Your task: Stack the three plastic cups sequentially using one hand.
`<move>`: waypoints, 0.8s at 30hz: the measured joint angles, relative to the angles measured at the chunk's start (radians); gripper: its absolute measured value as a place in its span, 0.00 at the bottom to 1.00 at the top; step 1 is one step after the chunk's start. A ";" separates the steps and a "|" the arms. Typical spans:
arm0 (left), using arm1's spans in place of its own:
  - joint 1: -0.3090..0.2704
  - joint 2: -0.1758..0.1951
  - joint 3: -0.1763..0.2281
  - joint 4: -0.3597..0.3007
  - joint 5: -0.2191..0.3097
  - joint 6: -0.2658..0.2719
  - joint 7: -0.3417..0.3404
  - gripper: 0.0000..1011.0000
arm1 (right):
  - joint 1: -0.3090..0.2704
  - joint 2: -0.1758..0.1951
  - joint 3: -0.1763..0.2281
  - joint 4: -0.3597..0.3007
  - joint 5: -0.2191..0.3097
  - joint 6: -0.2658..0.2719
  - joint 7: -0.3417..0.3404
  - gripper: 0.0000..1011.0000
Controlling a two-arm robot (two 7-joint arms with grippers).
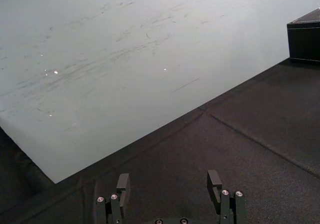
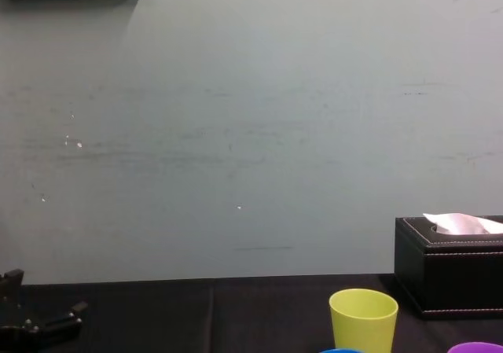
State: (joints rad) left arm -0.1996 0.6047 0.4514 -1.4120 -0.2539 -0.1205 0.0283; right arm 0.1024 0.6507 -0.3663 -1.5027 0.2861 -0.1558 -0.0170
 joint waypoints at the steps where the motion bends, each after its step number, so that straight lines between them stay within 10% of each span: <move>1: 0.000 0.000 0.000 0.000 0.000 0.000 0.000 1.00 | -0.010 0.005 0.007 -0.010 0.005 0.000 0.002 0.99; 24: 0.000 0.000 0.000 0.000 0.000 0.000 0.000 1.00 | -0.343 0.154 0.131 -0.283 0.154 0.184 0.122 0.99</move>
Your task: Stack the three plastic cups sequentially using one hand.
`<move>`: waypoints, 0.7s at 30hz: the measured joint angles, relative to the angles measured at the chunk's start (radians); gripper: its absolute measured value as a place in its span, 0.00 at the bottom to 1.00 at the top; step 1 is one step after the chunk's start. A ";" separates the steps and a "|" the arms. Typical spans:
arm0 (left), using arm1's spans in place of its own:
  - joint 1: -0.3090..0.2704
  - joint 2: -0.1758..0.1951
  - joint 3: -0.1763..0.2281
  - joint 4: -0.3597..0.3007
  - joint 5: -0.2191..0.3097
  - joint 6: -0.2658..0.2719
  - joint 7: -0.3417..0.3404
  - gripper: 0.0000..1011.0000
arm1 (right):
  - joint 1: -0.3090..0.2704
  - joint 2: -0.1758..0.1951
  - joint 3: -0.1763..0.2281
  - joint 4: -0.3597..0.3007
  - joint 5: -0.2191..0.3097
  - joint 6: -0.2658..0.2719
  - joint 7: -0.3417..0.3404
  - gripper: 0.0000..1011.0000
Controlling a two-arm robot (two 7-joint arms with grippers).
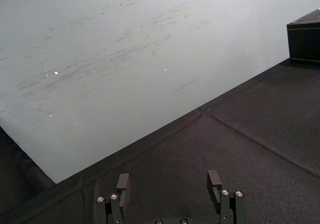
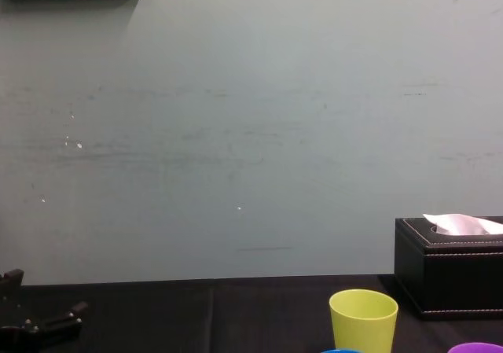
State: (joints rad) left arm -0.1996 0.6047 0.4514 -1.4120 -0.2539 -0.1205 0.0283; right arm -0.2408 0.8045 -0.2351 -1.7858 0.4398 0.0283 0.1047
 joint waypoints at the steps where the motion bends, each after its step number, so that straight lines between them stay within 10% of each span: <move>1: 0.000 0.000 0.000 0.000 0.000 0.000 0.000 1.00 | -0.006 -0.001 0.002 -0.003 0.004 0.000 0.005 0.99; 21: 0.000 0.000 0.000 0.000 0.000 0.000 0.000 1.00 | -0.046 -0.069 -0.002 -0.033 0.018 -0.088 0.135 0.99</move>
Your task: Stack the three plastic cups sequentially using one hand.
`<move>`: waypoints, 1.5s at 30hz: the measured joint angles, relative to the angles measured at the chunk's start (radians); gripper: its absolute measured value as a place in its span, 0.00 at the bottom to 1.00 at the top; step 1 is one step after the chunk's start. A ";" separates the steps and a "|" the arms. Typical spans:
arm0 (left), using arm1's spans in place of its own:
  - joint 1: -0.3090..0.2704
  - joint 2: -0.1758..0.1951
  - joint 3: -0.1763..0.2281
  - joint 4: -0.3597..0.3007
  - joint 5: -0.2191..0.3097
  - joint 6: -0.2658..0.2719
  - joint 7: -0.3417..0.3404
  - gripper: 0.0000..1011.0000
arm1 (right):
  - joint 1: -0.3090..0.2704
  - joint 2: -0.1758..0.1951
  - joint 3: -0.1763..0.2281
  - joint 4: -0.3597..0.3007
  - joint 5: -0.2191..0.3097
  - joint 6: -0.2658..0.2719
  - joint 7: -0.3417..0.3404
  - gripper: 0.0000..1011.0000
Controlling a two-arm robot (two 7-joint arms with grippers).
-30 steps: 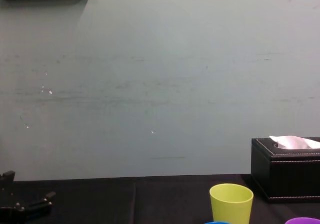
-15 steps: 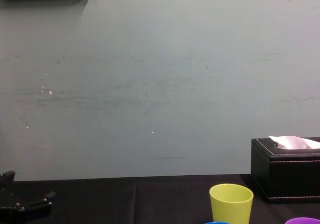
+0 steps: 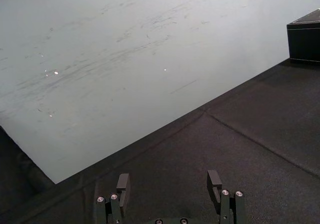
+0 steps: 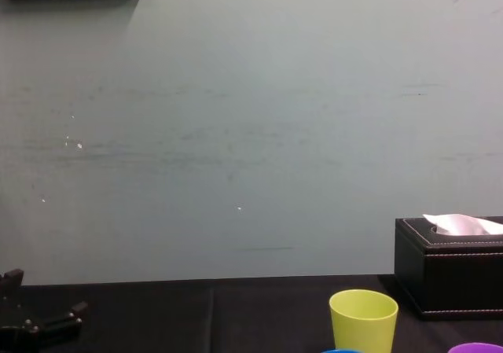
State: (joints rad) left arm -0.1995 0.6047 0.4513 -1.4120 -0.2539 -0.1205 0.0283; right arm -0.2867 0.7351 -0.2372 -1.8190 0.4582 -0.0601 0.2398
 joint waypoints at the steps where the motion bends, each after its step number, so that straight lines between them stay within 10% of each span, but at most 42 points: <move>1: 0.000 0.000 0.000 0.000 0.000 0.000 0.000 1.00 | 0.005 -0.010 -0.004 0.005 -0.008 -0.004 0.004 0.99; 26: 0.000 0.000 0.000 0.000 0.000 0.000 0.000 1.00 | 0.101 -0.193 -0.017 0.124 -0.063 -0.024 0.006 0.99; 45: 0.000 0.000 0.000 0.000 0.000 0.000 0.000 1.00 | 0.150 -0.267 -0.003 0.189 -0.133 -0.032 -0.004 0.99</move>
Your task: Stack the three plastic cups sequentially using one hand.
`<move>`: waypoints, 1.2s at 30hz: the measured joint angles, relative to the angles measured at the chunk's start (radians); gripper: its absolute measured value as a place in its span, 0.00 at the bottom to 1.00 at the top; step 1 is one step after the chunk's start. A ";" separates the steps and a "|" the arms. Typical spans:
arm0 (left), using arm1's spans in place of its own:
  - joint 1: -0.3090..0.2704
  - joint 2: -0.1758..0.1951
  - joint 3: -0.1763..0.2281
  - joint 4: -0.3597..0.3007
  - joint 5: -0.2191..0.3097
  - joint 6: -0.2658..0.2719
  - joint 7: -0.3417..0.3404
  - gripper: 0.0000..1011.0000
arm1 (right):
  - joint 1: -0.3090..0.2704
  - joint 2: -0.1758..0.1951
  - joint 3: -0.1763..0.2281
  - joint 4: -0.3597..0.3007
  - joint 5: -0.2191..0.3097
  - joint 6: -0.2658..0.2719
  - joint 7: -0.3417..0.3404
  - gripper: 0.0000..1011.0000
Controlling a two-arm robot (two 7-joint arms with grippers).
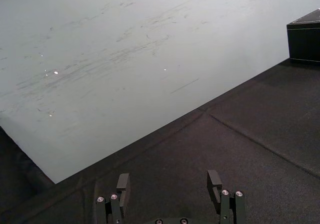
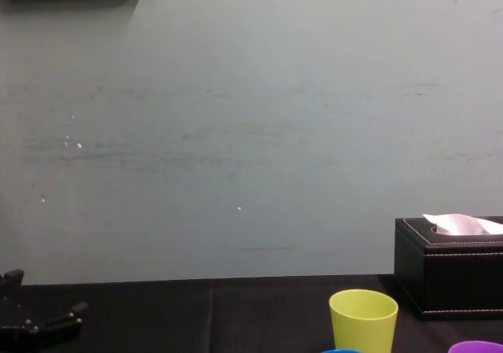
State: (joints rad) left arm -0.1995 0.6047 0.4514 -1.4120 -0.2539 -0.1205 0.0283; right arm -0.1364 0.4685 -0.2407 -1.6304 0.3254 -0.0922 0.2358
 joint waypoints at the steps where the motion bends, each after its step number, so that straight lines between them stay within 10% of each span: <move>1: 0.000 0.000 0.000 0.000 0.000 0.000 0.000 1.00 | 0.002 -0.005 0.001 0.003 -0.001 -0.002 0.004 0.99; 36: 0.000 0.000 0.000 0.000 0.000 0.000 0.000 1.00 | 0.016 -0.049 0.015 0.018 -0.020 -0.003 0.042 0.92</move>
State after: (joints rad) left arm -0.1996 0.6046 0.4514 -1.4120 -0.2539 -0.1205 0.0283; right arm -0.1205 0.4194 -0.2252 -1.6121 0.3049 -0.0954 0.2780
